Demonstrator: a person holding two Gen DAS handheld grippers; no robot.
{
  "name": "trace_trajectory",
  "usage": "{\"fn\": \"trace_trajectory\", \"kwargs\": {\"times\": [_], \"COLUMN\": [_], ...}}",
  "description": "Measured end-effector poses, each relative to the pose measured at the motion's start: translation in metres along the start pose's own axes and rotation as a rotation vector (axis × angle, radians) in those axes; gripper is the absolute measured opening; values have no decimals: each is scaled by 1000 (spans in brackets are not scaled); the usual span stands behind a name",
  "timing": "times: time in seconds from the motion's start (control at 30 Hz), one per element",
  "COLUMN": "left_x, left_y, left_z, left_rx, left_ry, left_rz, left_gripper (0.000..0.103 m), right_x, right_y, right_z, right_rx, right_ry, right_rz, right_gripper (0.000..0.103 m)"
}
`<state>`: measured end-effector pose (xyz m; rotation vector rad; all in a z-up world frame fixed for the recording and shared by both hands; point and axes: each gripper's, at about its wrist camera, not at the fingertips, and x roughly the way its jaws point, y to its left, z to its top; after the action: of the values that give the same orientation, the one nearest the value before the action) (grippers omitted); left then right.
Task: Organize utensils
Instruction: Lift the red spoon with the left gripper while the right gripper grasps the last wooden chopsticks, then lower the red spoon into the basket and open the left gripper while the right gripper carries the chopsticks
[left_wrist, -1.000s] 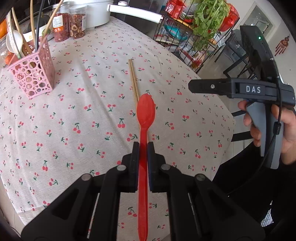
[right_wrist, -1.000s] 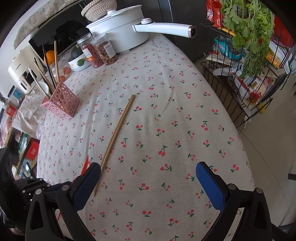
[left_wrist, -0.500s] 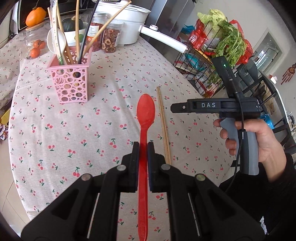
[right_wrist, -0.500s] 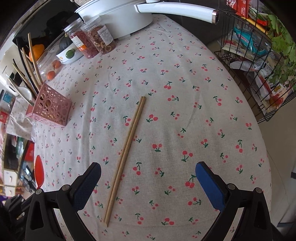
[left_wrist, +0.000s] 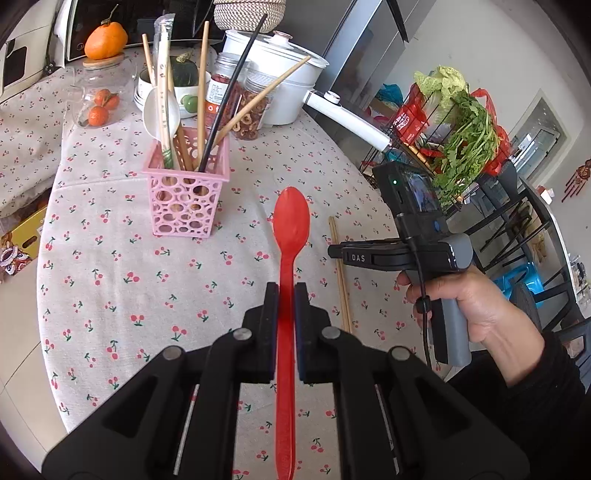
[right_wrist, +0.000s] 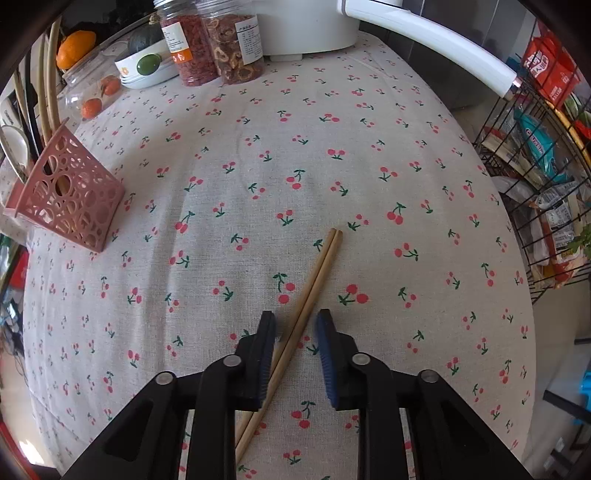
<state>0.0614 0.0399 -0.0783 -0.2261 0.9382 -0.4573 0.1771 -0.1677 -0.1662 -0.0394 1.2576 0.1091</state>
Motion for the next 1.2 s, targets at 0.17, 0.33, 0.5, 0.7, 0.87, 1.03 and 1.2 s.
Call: {"fn": "trace_trajectory", "kwargs": {"times": [0.17,0.33,0.5,0.7,0.87,1.03,1.2], "left_x": [-4,-19,-40,-69,-65,-44,-19], "left_y": [4,7,9,-5,-7,4,19], "left_z": [3,7,17,41,64,80,90], "left_rx": [-15,-26,-36,23,70,41,-1], "left_ry": [-20,-78,-166,-398,-583,-708,-766], "left_rz": [12,24,51,116,123,138,159], "left_gripper": [9,9,9,9,9,9,9], "right_x": [-2,-35,-86,-135,-159,-167,-164], "right_y": [7,20,26,24,18,13,11], "right_z": [0,-4,-13,-23,-19,-9,4], "right_rx": [-10,-39,-49,-41,-38,-38,-62], "right_ry": [-13,-112,-257,-408,-516,-547,-562], "right_rz": [36,102,200,270,290,301,297], "right_gripper": [9,9,9,8,7,5,5]}}
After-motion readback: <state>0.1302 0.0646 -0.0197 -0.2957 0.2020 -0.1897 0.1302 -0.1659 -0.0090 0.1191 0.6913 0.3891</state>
